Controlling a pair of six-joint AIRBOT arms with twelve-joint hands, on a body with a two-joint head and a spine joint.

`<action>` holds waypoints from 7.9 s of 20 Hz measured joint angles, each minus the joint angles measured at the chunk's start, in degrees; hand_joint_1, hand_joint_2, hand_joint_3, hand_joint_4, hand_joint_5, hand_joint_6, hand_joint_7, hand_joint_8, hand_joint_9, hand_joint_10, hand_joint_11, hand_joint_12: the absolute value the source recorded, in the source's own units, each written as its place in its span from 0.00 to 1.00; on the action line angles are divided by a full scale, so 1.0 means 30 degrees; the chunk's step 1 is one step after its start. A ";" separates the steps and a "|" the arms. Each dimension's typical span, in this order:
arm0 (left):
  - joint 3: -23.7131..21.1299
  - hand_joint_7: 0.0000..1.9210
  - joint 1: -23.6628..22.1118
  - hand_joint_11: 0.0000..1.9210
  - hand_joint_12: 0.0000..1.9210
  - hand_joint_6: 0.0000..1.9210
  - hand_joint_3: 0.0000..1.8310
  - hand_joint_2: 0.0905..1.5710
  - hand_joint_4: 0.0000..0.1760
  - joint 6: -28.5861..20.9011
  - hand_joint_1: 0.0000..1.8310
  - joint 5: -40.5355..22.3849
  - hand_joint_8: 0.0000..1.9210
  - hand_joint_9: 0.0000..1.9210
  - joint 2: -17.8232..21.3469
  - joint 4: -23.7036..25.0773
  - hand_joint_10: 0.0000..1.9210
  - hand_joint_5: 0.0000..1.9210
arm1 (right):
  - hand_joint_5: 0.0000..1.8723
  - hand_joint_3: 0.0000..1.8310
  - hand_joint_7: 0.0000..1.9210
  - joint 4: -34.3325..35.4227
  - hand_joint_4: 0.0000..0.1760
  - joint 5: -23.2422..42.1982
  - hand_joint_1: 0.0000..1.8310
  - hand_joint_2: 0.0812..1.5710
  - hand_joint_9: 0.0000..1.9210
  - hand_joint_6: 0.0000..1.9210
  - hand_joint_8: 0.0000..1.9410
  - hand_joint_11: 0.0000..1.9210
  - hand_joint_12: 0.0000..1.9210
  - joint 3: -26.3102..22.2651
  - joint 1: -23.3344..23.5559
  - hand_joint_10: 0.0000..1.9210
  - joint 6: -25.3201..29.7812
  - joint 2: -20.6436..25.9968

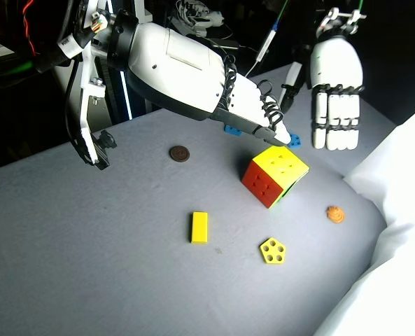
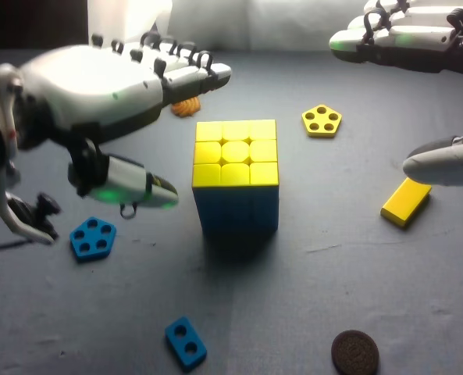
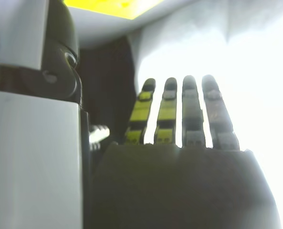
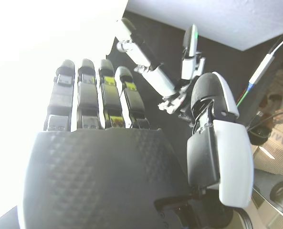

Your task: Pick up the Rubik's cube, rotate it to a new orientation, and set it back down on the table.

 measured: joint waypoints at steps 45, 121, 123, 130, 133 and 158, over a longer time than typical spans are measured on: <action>0.1676 0.00 -0.0714 0.00 0.00 0.00 0.00 0.60 0.00 2.2731 0.48 -0.6696 0.00 0.00 -0.6462 -2.4713 0.00 0.00 | 0.00 0.00 0.02 2.2498 0.00 0.9027 0.11 0.77 0.01 0.00 0.00 0.00 0.00 0.0044 -0.8575 0.00 -2.1340 -0.2237; -0.1902 0.32 -0.5282 0.12 0.95 0.73 0.00 0.84 0.00 2.4108 0.61 -0.7453 0.92 0.21 -0.4233 -2.8472 0.84 0.31 | 0.07 0.00 0.17 1.8651 0.00 0.8036 0.12 0.76 0.17 0.01 0.02 0.00 0.37 -0.0481 -0.5712 0.04 -1.8863 0.0408; -0.1902 0.32 -0.5304 0.12 0.93 0.71 0.00 0.83 0.00 2.4166 0.62 -0.7497 0.91 0.22 -0.4233 -2.8458 0.83 0.32 | 0.12 0.00 0.31 1.7158 0.00 0.7664 0.13 0.75 0.19 0.01 0.05 0.00 0.65 -0.0393 -0.5391 0.37 -1.7325 0.0408; -0.1909 0.33 -0.5304 0.14 0.91 0.70 0.00 0.82 0.00 2.4166 0.62 -0.7373 0.90 0.23 -0.4218 -2.8421 0.82 0.33 | 0.07 0.00 0.23 1.5781 0.00 0.6827 0.13 0.76 0.23 0.01 0.78 0.18 1.00 -0.0306 -0.4940 0.98 -1.5963 0.0780; -0.1902 0.33 -0.5304 0.15 0.92 0.72 0.00 0.83 0.00 2.4174 0.62 -0.7439 0.90 0.23 -0.4211 -2.8414 0.83 0.32 | 0.06 0.00 0.23 1.5606 0.00 0.6608 0.14 0.76 0.26 0.00 0.88 0.20 1.00 -0.0262 -0.4656 1.00 -1.5956 0.0678; -0.2222 0.33 -0.5399 0.13 0.93 0.73 0.00 0.84 0.00 2.4691 0.62 -0.7249 0.91 0.21 -0.3504 -2.8443 0.85 0.30 | 0.07 0.00 0.20 1.5722 0.00 0.3024 0.15 0.76 0.21 0.00 0.88 0.15 1.00 0.0386 -0.3614 1.00 -1.5650 -0.3228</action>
